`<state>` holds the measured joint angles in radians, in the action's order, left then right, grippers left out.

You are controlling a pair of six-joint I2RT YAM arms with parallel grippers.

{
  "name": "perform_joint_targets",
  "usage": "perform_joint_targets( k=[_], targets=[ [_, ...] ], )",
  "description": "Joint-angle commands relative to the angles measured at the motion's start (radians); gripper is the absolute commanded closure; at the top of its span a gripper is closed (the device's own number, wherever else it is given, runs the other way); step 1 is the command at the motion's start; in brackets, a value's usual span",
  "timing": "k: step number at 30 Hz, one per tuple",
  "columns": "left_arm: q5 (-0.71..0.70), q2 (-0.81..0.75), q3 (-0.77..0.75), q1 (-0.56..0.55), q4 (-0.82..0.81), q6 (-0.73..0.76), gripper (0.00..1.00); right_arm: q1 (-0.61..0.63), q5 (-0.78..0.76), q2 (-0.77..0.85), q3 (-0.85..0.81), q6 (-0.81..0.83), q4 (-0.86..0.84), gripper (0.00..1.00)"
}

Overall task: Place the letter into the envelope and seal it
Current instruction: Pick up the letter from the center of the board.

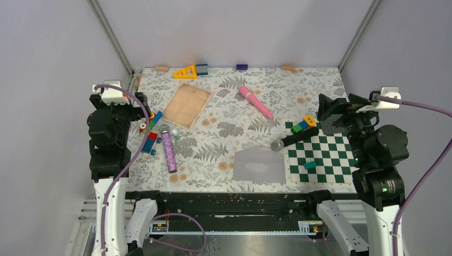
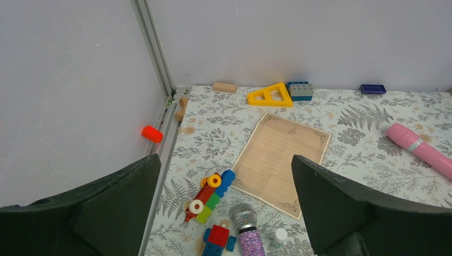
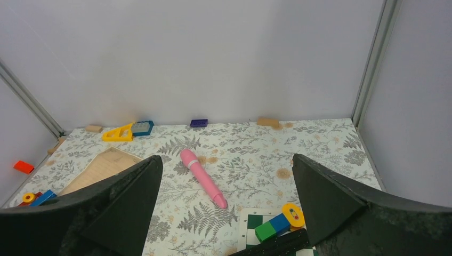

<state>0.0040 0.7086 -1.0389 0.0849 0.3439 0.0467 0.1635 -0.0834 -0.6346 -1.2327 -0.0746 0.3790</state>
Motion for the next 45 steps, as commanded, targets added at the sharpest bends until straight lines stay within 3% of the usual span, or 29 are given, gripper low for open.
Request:
perform_joint_targets(
  k=[1,5,9,15,20,24,35,45],
  targets=[
    [0.022,0.004,-0.004,0.007,-0.034,-0.008,0.01,0.002,0.028,-0.017,-0.003,-0.012,-0.024,0.02],
    [0.027,0.008,-0.003,0.007,-0.035,-0.004,0.01,0.002,0.075,-0.023,0.008,0.061,-0.026,0.02],
    [0.067,0.015,0.004,0.007,-0.031,0.033,0.01,0.003,0.218,-0.044,0.03,0.201,0.01,0.02],
    [0.189,0.071,0.0,0.004,-0.032,0.077,0.01,0.002,0.318,-0.07,0.065,0.23,0.045,0.02],
    [0.174,0.179,-0.036,-0.027,-0.027,0.098,0.01,0.002,0.393,-0.05,0.148,0.24,0.03,0.02],
    [0.084,0.287,-0.06,-0.091,-0.026,0.125,0.01,0.003,0.414,-0.035,0.203,0.244,0.002,0.01],
    [-0.323,0.598,-0.103,-0.448,-0.092,0.272,0.01,0.003,0.463,-0.031,0.291,0.228,-0.06,0.01],
    [-0.565,0.924,-0.201,-0.584,-0.132,0.316,0.01,0.002,0.496,-0.026,0.336,0.226,-0.098,0.01]
  ],
)
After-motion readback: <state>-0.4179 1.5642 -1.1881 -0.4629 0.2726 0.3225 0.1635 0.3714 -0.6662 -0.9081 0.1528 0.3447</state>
